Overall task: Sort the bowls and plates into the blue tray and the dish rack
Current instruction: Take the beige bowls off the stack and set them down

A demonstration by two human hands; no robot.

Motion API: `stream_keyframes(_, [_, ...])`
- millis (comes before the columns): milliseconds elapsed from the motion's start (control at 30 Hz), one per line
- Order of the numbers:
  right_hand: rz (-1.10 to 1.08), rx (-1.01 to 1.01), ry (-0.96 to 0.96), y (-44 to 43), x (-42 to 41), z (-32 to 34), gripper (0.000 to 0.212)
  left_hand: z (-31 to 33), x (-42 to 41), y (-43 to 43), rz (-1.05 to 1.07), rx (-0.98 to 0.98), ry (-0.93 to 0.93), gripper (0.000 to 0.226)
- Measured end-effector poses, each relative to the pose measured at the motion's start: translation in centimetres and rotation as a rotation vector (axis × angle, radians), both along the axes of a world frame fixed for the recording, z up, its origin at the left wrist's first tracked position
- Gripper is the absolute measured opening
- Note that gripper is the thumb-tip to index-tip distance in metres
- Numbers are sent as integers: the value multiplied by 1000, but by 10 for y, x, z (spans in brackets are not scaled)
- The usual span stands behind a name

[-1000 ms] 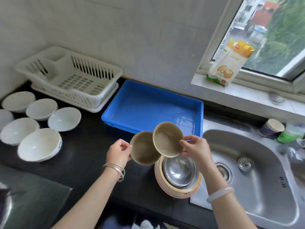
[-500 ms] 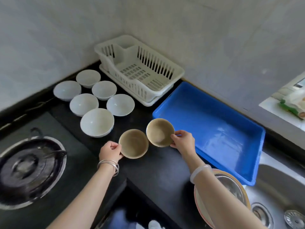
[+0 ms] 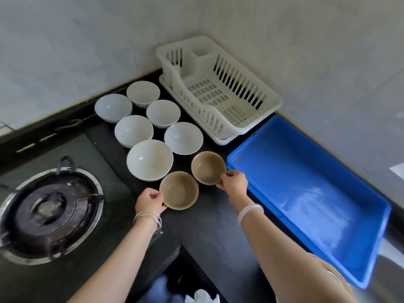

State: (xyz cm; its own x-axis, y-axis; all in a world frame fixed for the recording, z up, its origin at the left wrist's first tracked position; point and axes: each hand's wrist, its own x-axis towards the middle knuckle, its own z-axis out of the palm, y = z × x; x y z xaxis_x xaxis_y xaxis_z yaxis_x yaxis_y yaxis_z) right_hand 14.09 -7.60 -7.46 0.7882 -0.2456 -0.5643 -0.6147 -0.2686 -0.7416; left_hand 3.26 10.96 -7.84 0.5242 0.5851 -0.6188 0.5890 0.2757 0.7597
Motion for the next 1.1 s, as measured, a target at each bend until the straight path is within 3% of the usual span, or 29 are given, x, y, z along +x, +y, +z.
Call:
stream_keyframes(400, [-34,139,80,9,2,-2,24,-4,3,2,30,20,36,21])
stream_keyframes(567, [-8,157,126,10,2,-1,31,-6,1,0,49,13,6,5])
stream_keyframes(867, [102,132,137,1,-12,14,37,0,-7,-3,-23,99,-26,20])
stream_keyframes(1100, [237,-26,-101,-41,-57,46,31,20,-25,-16,-299,391,62,42])
